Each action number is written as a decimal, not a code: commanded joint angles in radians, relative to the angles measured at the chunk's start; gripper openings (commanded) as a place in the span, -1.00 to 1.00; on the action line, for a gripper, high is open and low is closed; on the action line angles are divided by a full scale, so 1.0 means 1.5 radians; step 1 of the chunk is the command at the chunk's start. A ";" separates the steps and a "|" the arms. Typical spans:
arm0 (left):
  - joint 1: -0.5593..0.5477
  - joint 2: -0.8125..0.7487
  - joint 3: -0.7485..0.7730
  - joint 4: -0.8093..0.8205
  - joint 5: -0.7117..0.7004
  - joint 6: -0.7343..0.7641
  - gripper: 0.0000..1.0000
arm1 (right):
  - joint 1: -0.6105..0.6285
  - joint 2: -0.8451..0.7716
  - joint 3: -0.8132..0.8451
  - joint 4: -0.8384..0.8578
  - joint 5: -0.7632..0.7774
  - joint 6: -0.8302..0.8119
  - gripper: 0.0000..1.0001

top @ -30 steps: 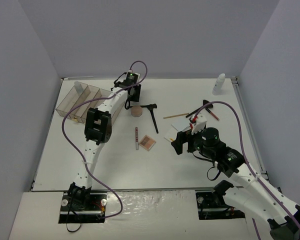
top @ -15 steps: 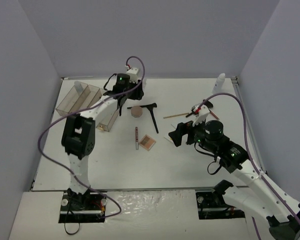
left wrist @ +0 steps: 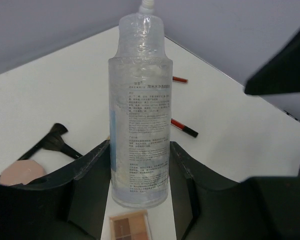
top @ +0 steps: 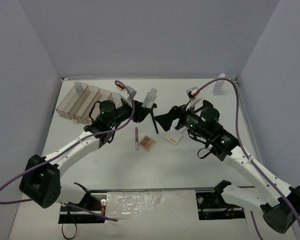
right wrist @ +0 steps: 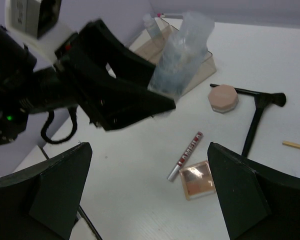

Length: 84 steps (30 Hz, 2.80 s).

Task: Organize the makeup

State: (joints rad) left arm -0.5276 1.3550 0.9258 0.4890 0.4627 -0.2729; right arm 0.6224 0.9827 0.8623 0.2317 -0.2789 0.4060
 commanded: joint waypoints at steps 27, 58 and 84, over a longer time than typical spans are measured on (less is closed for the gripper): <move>-0.089 -0.141 -0.058 0.101 0.011 0.008 -0.78 | 0.021 0.106 -0.024 0.328 -0.021 0.148 0.07; -0.059 -0.262 0.033 -0.309 -0.028 0.035 0.48 | 0.050 0.043 -0.066 0.199 -0.053 -0.213 -1.00; -0.043 -0.131 0.171 -0.404 0.258 0.095 0.26 | 0.049 0.088 -0.028 0.210 -0.328 -0.312 -1.00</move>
State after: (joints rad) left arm -0.5877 1.1936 1.1938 -0.2049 0.8155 -0.1341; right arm 0.6891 1.1278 0.7574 0.4283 -0.7359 -0.0619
